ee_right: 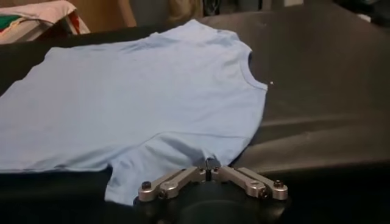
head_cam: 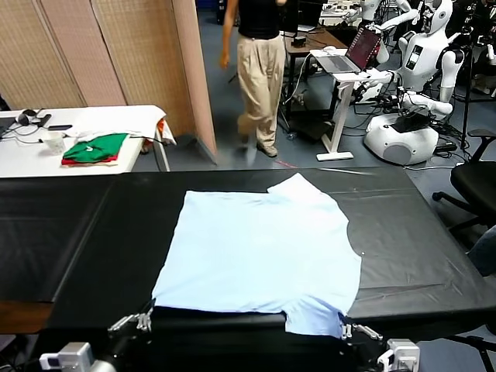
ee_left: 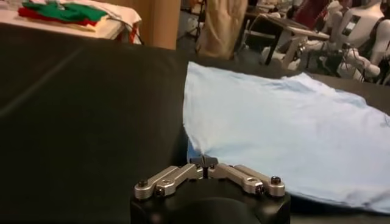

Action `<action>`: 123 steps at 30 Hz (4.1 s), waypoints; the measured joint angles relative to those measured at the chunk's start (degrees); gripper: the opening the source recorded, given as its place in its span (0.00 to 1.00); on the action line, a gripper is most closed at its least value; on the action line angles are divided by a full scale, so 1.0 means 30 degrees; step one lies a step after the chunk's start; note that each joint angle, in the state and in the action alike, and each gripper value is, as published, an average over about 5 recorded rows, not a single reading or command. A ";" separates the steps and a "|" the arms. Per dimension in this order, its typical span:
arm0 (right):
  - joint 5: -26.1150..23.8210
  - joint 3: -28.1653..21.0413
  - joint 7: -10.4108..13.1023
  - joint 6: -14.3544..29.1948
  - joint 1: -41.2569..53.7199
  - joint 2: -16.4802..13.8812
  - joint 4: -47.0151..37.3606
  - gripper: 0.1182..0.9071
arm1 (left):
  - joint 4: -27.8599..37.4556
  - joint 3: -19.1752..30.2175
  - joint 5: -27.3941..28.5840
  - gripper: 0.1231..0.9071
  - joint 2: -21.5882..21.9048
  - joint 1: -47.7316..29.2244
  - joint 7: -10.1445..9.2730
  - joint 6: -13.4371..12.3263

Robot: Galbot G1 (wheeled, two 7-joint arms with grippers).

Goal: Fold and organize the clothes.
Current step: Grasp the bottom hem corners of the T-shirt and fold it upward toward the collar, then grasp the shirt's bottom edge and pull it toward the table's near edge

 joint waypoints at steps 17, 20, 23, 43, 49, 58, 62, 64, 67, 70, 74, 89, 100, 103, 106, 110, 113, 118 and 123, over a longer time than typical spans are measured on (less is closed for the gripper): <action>-0.1778 -0.2437 -0.0722 0.0591 0.7108 -0.0316 -0.6209 0.03 | 0.5156 0.2059 0.2821 0.03 -0.0296 -0.7004 0.0850 -0.2108; -0.2019 -0.2671 -0.0695 0.0625 0.7542 -0.0208 -0.6791 0.03 | 0.5978 0.2372 0.3121 0.03 -0.0159 -0.7863 0.0885 -0.2229; -0.2219 -0.2774 -0.0657 0.0690 0.7857 -0.0114 -0.7331 0.03 | 0.6700 0.2658 0.3423 0.03 -0.0044 -0.8538 0.0911 -0.2338; -0.1158 -0.1625 -0.2668 -0.0983 0.6076 -0.1522 -0.5401 0.71 | 0.9286 0.4388 0.4124 0.50 0.0790 -1.1132 0.0838 -0.1645; -0.0639 -0.0060 -0.3020 -0.0527 0.3902 -0.2369 -0.4381 0.99 | 0.8564 0.3884 0.3947 0.92 0.1155 -1.0320 0.0779 -0.0850; -0.0269 0.1548 -0.3415 -0.0085 0.2332 -0.2681 -0.4543 0.95 | 0.6778 0.3272 0.2692 1.00 0.1348 -0.8097 0.0765 0.0019; -0.0274 0.1586 -0.3459 -0.0062 0.2297 -0.2680 -0.4685 0.89 | 0.6690 0.3261 0.2757 1.00 0.1220 -0.7657 0.0760 0.0054; -0.0301 0.1510 -0.3475 -0.0063 0.2348 -0.2668 -0.4754 0.87 | 0.6679 0.3262 0.2775 1.00 0.1208 -0.7502 0.0768 0.0069; -0.0391 0.1321 -0.3506 -0.0071 0.2491 -0.2640 -0.4887 0.84 | 0.6639 0.3275 0.2792 0.94 0.1211 -0.7325 0.0790 0.0088; -0.0521 0.1097 -0.3562 -0.0074 0.2665 -0.2630 -0.5084 0.77 | 0.6620 0.3293 0.2824 0.77 0.1204 -0.7239 0.0788 0.0104; -0.0581 0.0929 -0.3603 -0.0083 0.2734 -0.2636 -0.5216 0.51 | 0.6664 0.3315 0.2854 0.48 0.1217 -0.7217 0.0764 0.0135; 0.1387 0.1196 -0.2447 -0.2006 0.2099 -0.3720 -0.4141 0.03 | 0.6720 0.3504 0.3548 0.03 0.1755 -0.7268 0.0622 0.0245; 0.2648 0.1435 -0.1484 -0.4251 0.0650 -0.4940 -0.2052 0.03 | 0.5590 0.2644 0.5468 0.03 0.3139 -0.6061 0.0155 0.0712; 0.2553 0.1307 -0.1455 -0.4302 0.0296 -0.4942 -0.1644 0.03 | 0.5080 0.2335 0.5798 0.03 0.3391 -0.5394 0.0147 0.0793; 0.2488 0.1231 -0.1438 -0.4389 0.0067 -0.4908 -0.1335 0.03 | 0.4573 0.2049 0.6141 0.03 0.3447 -0.4509 0.0175 0.0807; 0.2406 0.1381 -0.1419 -0.4534 -0.0295 -0.4910 -0.0852 0.15 | 0.3967 0.1682 0.6382 0.05 0.3405 -0.3267 0.0198 0.0868; 0.2355 0.1555 -0.1356 -0.4538 -0.0634 -0.4913 -0.0342 0.37 | 0.3597 0.1436 0.6409 0.21 0.3345 -0.2486 0.0160 0.1054; 0.2348 0.1845 -0.1196 -0.4540 -0.1125 -0.4871 0.0620 0.78 | 0.2972 0.0991 0.6269 0.62 0.3169 -0.1460 -0.0048 0.1480; 0.2570 0.2260 -0.1304 -0.4541 -0.1020 -0.4760 0.1493 0.98 | 0.2252 0.0827 0.6083 0.93 0.2939 -0.0773 -0.0395 0.1971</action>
